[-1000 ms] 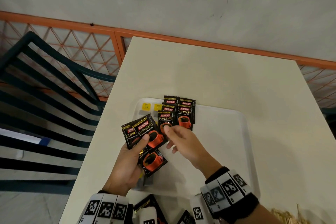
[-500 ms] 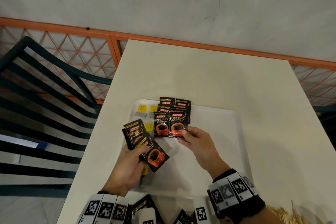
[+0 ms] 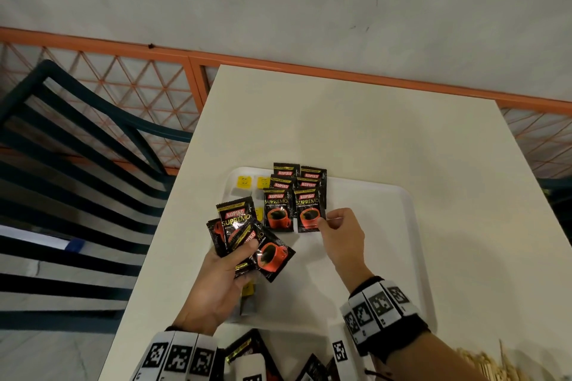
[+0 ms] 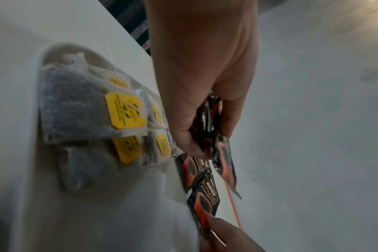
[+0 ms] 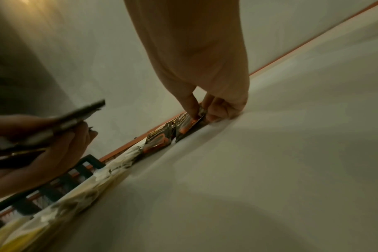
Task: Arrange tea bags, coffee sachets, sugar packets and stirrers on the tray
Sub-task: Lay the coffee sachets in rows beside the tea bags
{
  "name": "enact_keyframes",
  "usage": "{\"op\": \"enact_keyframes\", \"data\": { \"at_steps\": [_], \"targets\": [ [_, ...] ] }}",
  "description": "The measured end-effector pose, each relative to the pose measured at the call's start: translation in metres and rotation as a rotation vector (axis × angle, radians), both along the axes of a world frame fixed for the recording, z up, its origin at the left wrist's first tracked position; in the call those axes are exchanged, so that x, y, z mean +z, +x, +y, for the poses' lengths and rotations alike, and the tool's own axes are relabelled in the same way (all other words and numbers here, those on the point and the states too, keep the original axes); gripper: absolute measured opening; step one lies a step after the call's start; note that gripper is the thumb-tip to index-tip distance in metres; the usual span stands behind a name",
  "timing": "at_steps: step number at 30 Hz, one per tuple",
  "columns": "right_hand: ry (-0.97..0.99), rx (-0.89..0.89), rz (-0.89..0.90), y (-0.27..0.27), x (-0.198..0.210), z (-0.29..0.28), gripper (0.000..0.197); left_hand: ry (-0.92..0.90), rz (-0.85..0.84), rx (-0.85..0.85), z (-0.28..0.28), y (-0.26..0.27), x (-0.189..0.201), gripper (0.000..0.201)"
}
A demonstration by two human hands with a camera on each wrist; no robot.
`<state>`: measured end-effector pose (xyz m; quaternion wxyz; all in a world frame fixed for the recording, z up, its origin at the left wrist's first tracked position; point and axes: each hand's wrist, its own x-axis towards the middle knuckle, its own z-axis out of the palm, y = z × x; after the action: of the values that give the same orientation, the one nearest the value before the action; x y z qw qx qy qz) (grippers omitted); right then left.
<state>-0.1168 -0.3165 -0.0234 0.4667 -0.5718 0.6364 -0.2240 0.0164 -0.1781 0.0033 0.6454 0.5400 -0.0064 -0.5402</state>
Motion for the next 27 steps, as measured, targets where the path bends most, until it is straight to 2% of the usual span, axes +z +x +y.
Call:
{"op": "enact_keyframes", "data": {
  "at_steps": [5, 8, 12, 16, 17, 19, 22, 27],
  "targets": [
    [-0.064, 0.028, 0.077, 0.001, -0.004, 0.002, 0.014, 0.003, -0.025, -0.005, -0.003, -0.003, 0.000, 0.029],
    [-0.082, 0.042, 0.105, 0.002, -0.006, 0.002, 0.015, 0.005, -0.028, 0.000, -0.003, -0.003, -0.001, 0.029],
    [-0.110, 0.103, 0.039, 0.001, 0.007, 0.009, 0.008, 0.012, -0.051, 0.001, -0.005, -0.004, -0.002, 0.027],
    [0.127, 0.405, -0.078, -0.001, 0.029, 0.020, 0.029, 0.012, -0.078, 0.003, -0.007, -0.006, 0.000, 0.022],
    [0.200, 0.495, -0.102, -0.002, 0.034, 0.023, 0.030, 0.005, -0.084, 0.001, -0.008, -0.006, 0.001, 0.021],
    [0.281, 0.601, -0.178, -0.005, 0.039, 0.027, 0.021, -0.012, -0.098, 0.002, -0.010, -0.008, 0.004, 0.020],
    [0.308, 0.597, -0.278, -0.007, 0.039, 0.029, 0.016, -0.029, -0.101, 0.022, -0.012, -0.009, 0.006, 0.018],
    [0.374, 0.442, -0.391, -0.008, 0.035, 0.032, 0.009, 0.009, -0.096, 0.078, -0.011, -0.010, 0.008, 0.025]
  ]
}}
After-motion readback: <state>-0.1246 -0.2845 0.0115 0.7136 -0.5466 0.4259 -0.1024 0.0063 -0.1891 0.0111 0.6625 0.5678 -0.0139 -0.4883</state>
